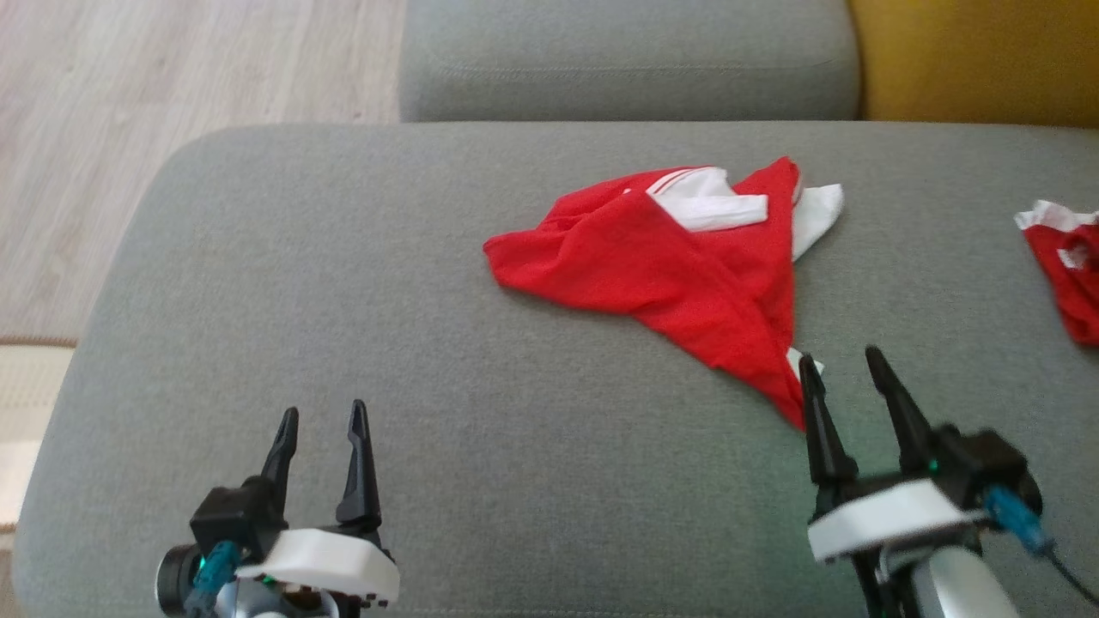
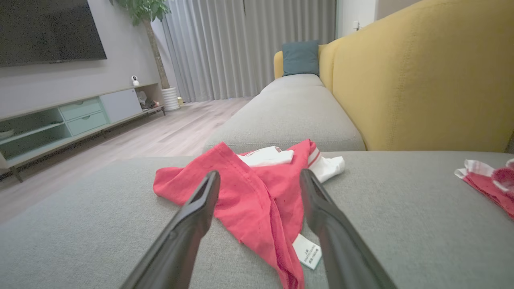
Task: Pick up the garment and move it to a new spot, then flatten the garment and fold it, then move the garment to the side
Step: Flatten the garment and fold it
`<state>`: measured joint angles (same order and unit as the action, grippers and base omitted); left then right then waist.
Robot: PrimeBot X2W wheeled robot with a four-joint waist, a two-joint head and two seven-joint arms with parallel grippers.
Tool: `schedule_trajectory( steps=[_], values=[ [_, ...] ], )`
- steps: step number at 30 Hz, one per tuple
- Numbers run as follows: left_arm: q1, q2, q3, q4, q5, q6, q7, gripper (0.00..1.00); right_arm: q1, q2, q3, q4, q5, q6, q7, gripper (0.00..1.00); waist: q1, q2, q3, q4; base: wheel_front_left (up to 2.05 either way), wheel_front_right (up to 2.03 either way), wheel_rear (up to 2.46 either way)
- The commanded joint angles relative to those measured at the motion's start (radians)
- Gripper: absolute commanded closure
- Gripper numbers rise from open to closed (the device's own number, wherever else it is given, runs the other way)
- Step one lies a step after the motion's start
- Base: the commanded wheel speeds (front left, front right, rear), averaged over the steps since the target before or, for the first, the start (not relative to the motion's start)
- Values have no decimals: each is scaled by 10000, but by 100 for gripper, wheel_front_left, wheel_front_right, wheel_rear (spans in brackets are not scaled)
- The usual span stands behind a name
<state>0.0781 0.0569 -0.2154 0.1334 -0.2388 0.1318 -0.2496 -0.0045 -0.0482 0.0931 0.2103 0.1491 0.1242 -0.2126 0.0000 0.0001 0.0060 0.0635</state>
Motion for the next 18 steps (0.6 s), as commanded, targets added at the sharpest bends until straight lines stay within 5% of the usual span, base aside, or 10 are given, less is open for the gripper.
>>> schedule_trajectory(
  steps=[1,9,18],
  values=[
    [-501,-49,251,-327,127,-22,-122,0,-851,-20,192,-359,-213,65,108,0,0,-1,157,179,0,0,0],
    [-884,-61,-91,-506,166,-75,-122,0,-3255,-70,76,586,-1440,65,1156,0,0,-1,1017,1033,0,0,0],
    [-1317,-64,-835,-429,-236,49,-122,0,-5775,-901,362,3589,-1461,65,2061,0,0,-1,1848,2309,0,0,0]
  ],
)
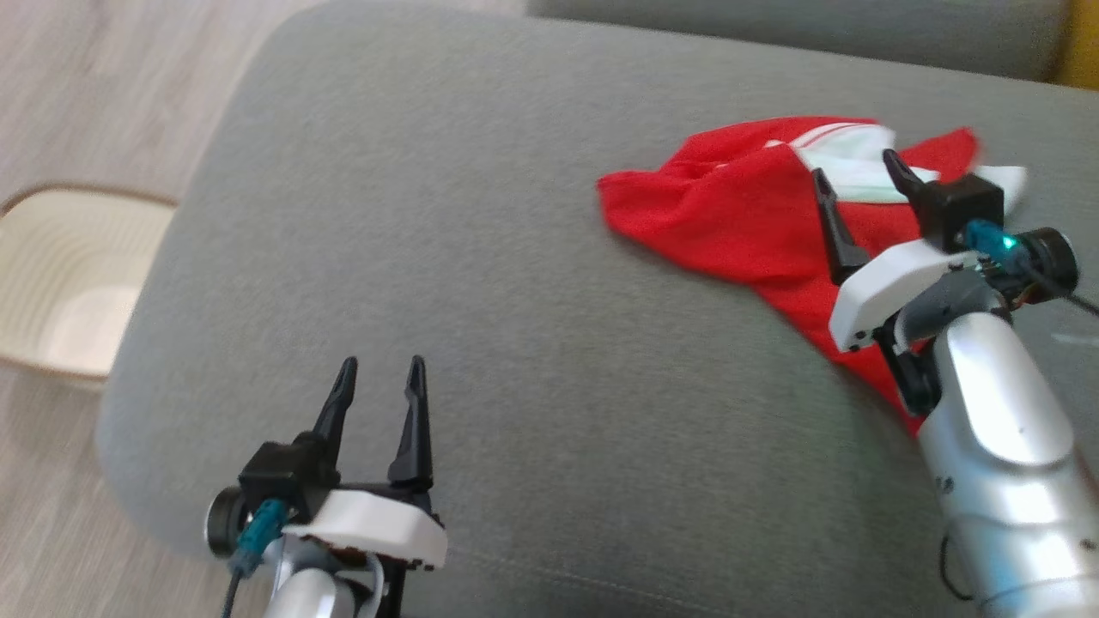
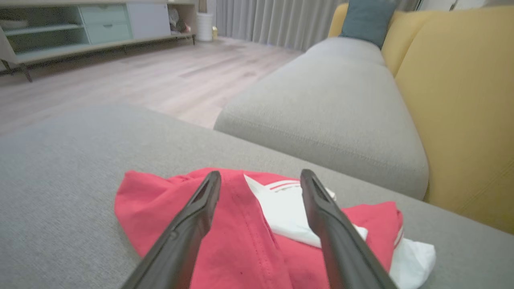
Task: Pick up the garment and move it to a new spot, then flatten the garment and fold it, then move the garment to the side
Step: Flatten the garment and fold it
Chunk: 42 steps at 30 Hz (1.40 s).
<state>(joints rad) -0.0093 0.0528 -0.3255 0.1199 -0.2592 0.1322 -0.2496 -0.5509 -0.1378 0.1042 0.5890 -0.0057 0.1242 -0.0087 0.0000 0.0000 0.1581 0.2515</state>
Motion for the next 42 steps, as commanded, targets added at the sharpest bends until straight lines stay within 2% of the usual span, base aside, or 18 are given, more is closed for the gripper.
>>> schedule_trajectory(
  steps=[1,2,10,17,18,19,20,21,22,28,33,37,42],
  values=[
    [-481,-24,195,-272,-69,46,-122,0,-494,-96,293,156,146,65,102,0,0,0,380,580,0,0,0],
    [-481,-24,195,-272,-69,46,-122,0,-494,-96,293,156,146,65,102,0,0,0,380,580,0,0,0],
    [-575,-25,-124,-225,-190,140,-122,0,-1780,-713,685,2396,233,65,154,0,0,0,659,1282,0,0,0],
    [-525,-25,-195,-190,-181,201,-122,0,-2467,-885,1031,3831,481,65,72,0,0,0,631,1451,0,0,0],
    [-514,-25,-184,-184,-179,211,-122,0,-2530,-893,1132,3976,519,65,43,22,0,0,619,1434,0,0,0],
    [-499,-25,-170,-178,-176,224,-122,0,-2578,-859,1263,4113,590,65,23,53,0,0,604,1400,0,0,0],
    [-484,-25,-159,-170,-170,233,-122,0,-2619,-804,1413,4223,684,65,-22,72,0,0,588,1354,0,0,0],
    [-472,-25,-158,-163,-159,234,-122,0,-2661,-765,1556,4317,778,65,-80,97,0,0,570,1305,0,0,0],
    [-463,-25,-155,-163,-147,237,-122,0,-2708,-727,1707,4384,873,65,-171,100,0,0,554,1247,0,0,0],
    [-400,-26,-108,-132,-29,202,-122,0,-3021,-542,2647,4394,1429,65,-899,100,0,0,331,743,0,0,0],
    [-316,-26,-50,-96,78,147,-122,0,-3148,-403,3788,3881,1877,65,-1457,100,0,0,53,160,0,0,0],
    [-221,-26,31,-91,166,137,-122,0,-2786,-444,5096,2960,2386,65,-1625,100,0,0,-154,-391,0,0,0],
    [-95,-26,219,-111,254,132,-122,0,-1621,-990,6617,1127,3180,65,-1271,100,0,0,-348,-1181,0,0,0]
  ],
)
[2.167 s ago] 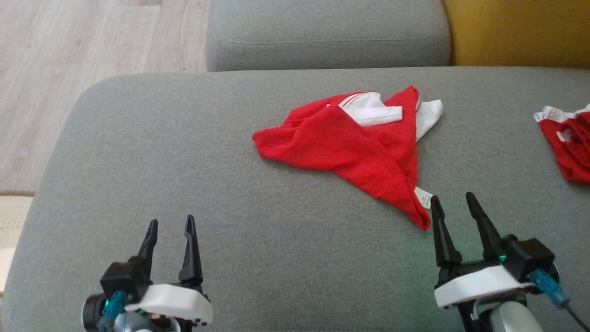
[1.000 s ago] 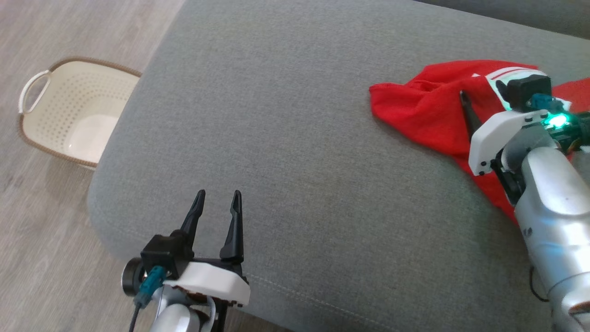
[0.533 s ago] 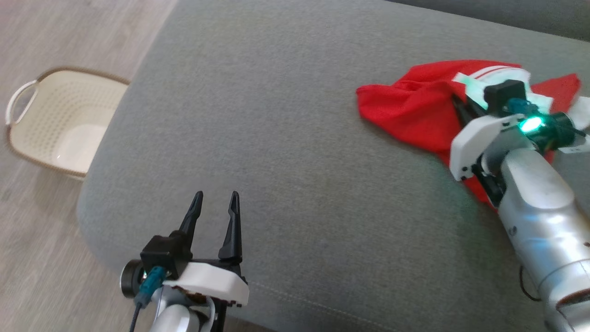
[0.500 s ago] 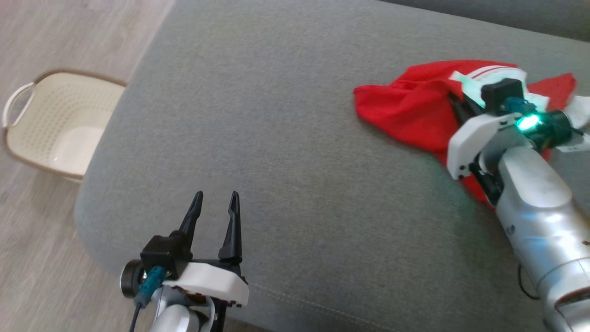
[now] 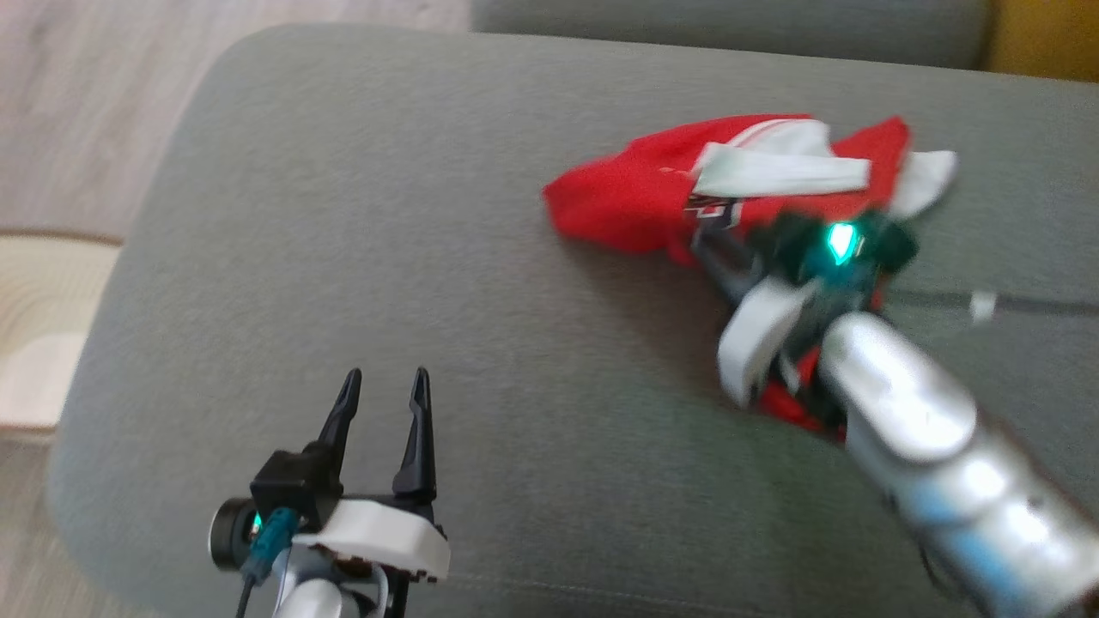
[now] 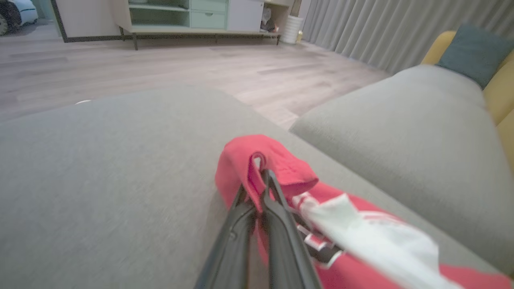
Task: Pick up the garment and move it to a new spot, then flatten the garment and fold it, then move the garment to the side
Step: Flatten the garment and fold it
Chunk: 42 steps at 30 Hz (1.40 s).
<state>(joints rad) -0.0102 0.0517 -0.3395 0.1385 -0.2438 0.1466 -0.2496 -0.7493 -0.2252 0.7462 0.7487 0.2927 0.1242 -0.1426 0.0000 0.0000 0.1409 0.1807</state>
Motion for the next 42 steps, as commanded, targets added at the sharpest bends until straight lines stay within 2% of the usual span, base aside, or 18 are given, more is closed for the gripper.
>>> schedule_trajectory(
  steps=[1,4,5,9,10,16,23,24,25,26,27,36,42],
  values=[
    [-69,-14,380,-305,119,-23,-122,0,664,-285,431,-920,379,65,214,100,0,0,-187,-622,0,0,0],
    [-36,-14,451,-337,176,-58,-122,0,1619,-792,948,-2319,845,65,734,100,0,0,-198,-1130,0,0,0],
    [-36,-14,451,-337,176,-58,-122,0,1619,-792,948,-2319,845,65,734,100,0,0,-198,-1130,0,0,0],
    [-79,-14,489,-388,219,-91,-122,0,2967,-1377,927,-3912,1166,65,1447,100,0,0,-133,-1708,0,0,0],
    [-95,-14,512,-394,254,-111,-122,0,3573,-1596,595,-4486,1140,65,1738,100,0,0,-91,-1957,0,0,0],
    [-157,-14,578,-406,319,-138,-122,0,5009,-2080,-1305,-5552,380,65,2419,100,0,0,29,-2455,0,0,0],
    [-253,-14,603,-372,331,-164,-122,0,6130,-1998,-3674,-6166,-642,65,2900,100,0,0,109,-2581,0,0,0],
    [-267,-14,595,-360,318,-166,-122,0,6256,-1922,-3931,-6132,-773,65,2932,79,0,0,104,-2576,0,0,0],
    [-279,-14,592,-351,304,-166,-122,0,6363,-1868,-4118,-6104,-906,65,2953,45,0,0,97,-2570,0,0,0],
    [-291,-14,597,-345,294,-164,-122,0,6448,-1788,-4300,-6102,-993,65,2938,5,0,0,95,-2567,0,0,0],
    [-302,-14,608,-344,286,-160,-122,0,6512,-1714,-4448,-6116,-1065,65,2915,0,0,0,93,-2569,0,0,0],
    [-306,-14,689,-380,236,-117,-122,0,6693,-1383,-5786,-6758,-1430,65,2747,0,0,0,58,-2734,0,0,0],
    [-344,-14,589,-363,184,-122,-122,0,6461,-1127,-6680,-7703,-1629,65,2636,0,0,0,-5,-2520,0,0,0]
  ],
)
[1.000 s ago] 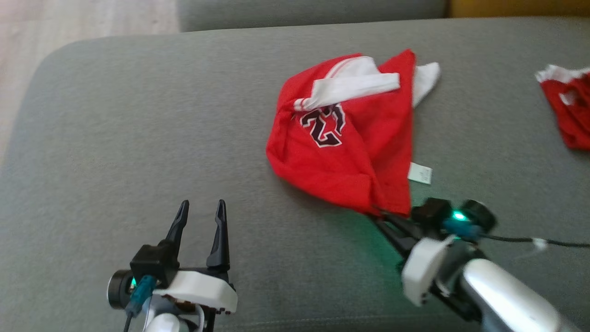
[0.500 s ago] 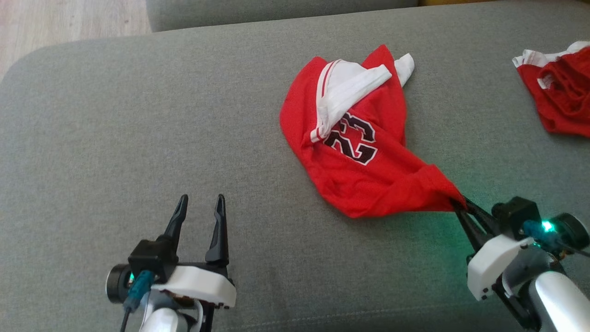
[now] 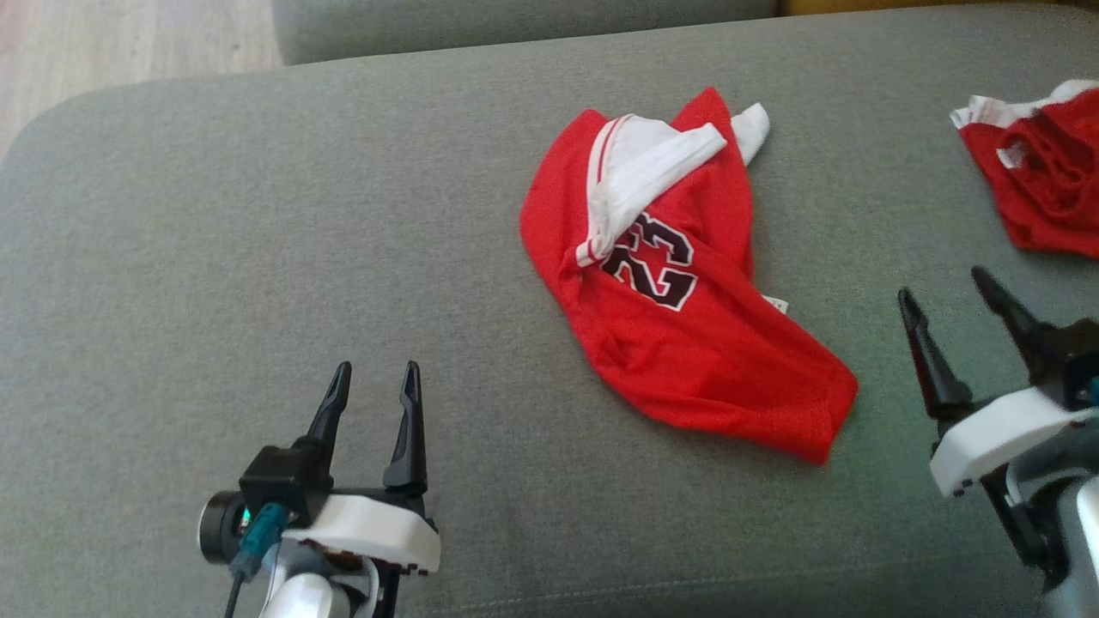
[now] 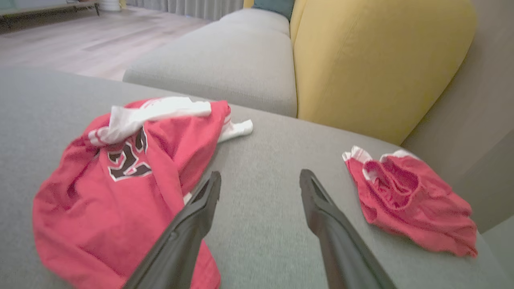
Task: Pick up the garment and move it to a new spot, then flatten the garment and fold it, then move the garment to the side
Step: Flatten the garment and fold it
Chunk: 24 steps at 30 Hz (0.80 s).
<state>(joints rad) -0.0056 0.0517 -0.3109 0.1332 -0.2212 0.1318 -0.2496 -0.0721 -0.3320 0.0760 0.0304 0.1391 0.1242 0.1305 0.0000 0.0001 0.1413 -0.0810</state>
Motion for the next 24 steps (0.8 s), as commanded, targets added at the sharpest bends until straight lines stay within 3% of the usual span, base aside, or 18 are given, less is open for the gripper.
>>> schedule_trajectory(
  steps=[1,6,9,15,24],
  values=[
    [-394,-14,308,-308,-45,28,-122,0,-402,38,-34,-635,-108,65,-104,0,0,-1,-10,167,0,0,0],
    [-492,-14,247,-343,-40,18,-122,0,-975,447,201,-557,-105,65,-159,0,0,-1,72,592,0,0,0],
    [-569,-14,201,-364,-31,22,-122,0,-1649,794,751,99,-92,65,-254,0,0,-1,181,994,0,0,0],
    [-685,-14,73,-372,-131,51,-122,0,-3120,1598,1607,2270,-68,65,-578,0,0,-1,465,1986,0,0,0],
    [-722,-15,-143,-386,-400,190,-122,0,-4920,2038,1200,5994,-666,65,-1201,0,0,-1,696,3332,0,0,0]
  ],
)
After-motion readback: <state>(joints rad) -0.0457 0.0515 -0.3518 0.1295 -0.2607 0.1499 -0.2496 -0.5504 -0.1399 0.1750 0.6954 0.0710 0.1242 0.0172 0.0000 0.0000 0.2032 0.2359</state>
